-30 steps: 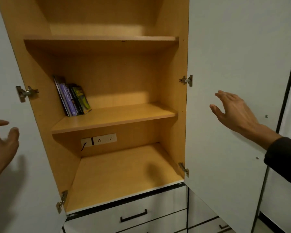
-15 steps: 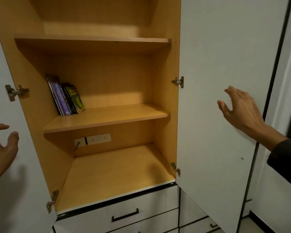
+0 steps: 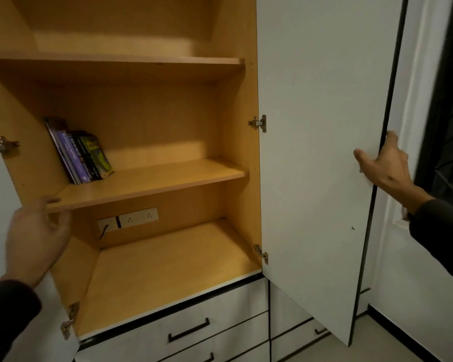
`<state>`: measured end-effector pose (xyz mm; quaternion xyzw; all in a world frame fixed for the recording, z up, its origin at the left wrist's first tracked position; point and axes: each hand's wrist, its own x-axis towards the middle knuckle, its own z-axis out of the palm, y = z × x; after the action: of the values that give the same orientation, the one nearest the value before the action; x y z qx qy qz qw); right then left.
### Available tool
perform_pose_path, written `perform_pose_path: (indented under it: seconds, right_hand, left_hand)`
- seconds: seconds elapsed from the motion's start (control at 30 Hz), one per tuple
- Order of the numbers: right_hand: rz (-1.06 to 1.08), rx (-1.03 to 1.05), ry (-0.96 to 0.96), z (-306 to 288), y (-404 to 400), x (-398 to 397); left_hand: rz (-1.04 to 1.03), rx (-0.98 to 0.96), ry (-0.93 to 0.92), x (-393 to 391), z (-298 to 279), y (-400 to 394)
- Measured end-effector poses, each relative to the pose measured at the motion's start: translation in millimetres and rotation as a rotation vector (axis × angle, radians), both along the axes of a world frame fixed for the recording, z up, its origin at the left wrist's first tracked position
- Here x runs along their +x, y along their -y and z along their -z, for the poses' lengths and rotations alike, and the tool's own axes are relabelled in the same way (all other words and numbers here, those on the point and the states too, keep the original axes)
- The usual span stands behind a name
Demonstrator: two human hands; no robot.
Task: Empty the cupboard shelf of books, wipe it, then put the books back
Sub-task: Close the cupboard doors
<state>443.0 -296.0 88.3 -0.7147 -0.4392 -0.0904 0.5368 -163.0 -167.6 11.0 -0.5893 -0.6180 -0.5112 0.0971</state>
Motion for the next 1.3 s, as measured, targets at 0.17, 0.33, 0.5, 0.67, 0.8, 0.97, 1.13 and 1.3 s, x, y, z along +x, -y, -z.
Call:
perform_pose_path:
  seconds: [0.17, 0.33, 0.5, 0.67, 0.8, 0.97, 1.13, 1.3]
  right_hand:
    - [0.006, 0.027, -0.125, 5, -13, 4]
    - [0.013, 0.052, -0.135, 7, -16, 12]
    - [0.006, 0.059, -0.125, 5, -9, 11]
    - [-0.008, 0.133, -0.109, 10, -3, -1]
    - [-0.012, 0.180, -0.083, 13, -3, -17]
    - [-0.006, 0.223, 0.025, 20, -11, -38]
    - [0.021, 0.257, 0.109, 28, -21, -55]
    - [-0.006, 0.272, 0.170, 31, -25, -77]
  left_hand:
    - [0.182, -0.111, -0.127, 97, -16, 23]
    - [0.462, -0.117, -0.158, 220, -16, 15]
    - [0.769, -0.136, -0.157, 340, -17, 35]
    - [0.906, -0.161, -0.176, 410, -9, 59]
    - [0.967, -0.166, -0.193, 435, -3, 60]
    - [0.966, -0.145, -0.190, 440, 0, 57]
    - [0.986, -0.133, -0.175, 432, 1, 53]
    - [1.000, -0.120, -0.183, 418, 4, 48]
